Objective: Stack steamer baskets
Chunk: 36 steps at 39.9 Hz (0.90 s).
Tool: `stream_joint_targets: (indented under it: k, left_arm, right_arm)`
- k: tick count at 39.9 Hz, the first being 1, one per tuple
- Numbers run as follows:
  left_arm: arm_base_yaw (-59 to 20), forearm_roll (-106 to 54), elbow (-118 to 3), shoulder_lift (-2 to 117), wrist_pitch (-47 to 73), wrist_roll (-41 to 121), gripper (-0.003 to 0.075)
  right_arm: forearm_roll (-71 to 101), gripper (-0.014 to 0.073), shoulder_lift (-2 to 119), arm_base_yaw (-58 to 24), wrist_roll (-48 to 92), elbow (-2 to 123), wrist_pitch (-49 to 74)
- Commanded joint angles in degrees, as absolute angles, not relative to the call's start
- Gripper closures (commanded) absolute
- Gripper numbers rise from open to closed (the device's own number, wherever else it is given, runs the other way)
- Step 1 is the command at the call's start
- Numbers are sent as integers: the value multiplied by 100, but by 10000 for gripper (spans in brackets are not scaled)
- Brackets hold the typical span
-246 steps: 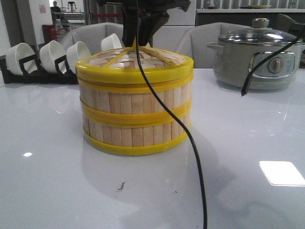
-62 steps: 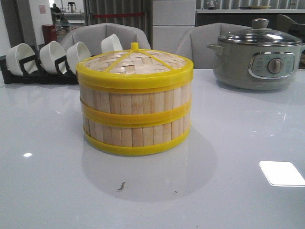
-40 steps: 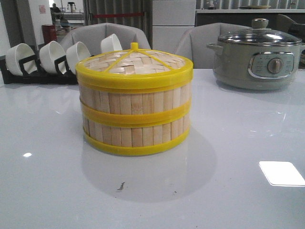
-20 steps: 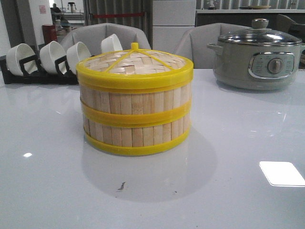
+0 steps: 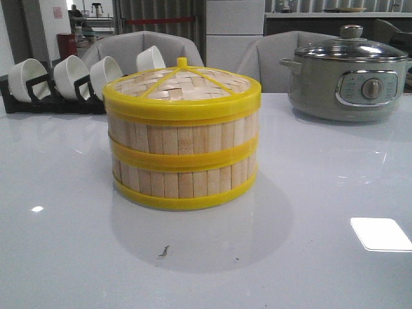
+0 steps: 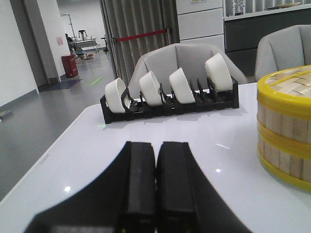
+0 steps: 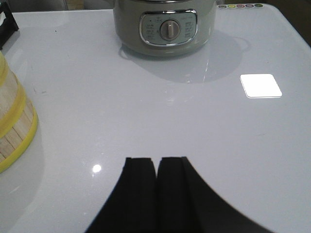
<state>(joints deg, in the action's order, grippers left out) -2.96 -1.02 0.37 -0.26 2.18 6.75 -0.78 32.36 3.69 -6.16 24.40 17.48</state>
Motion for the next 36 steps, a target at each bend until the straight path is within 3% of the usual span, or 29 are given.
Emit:
stream_joint_targets:
  k: [1,36]
  left_arm:
    - [-265,-51,47,-142,-266,695,634]
    - [-265,-51,47,-142,-266,695,634]
  right_arm:
    - [-94,561,3231,389,-581,2605,1289]
    - [-148,561,3219,389,-603,2600,1259]
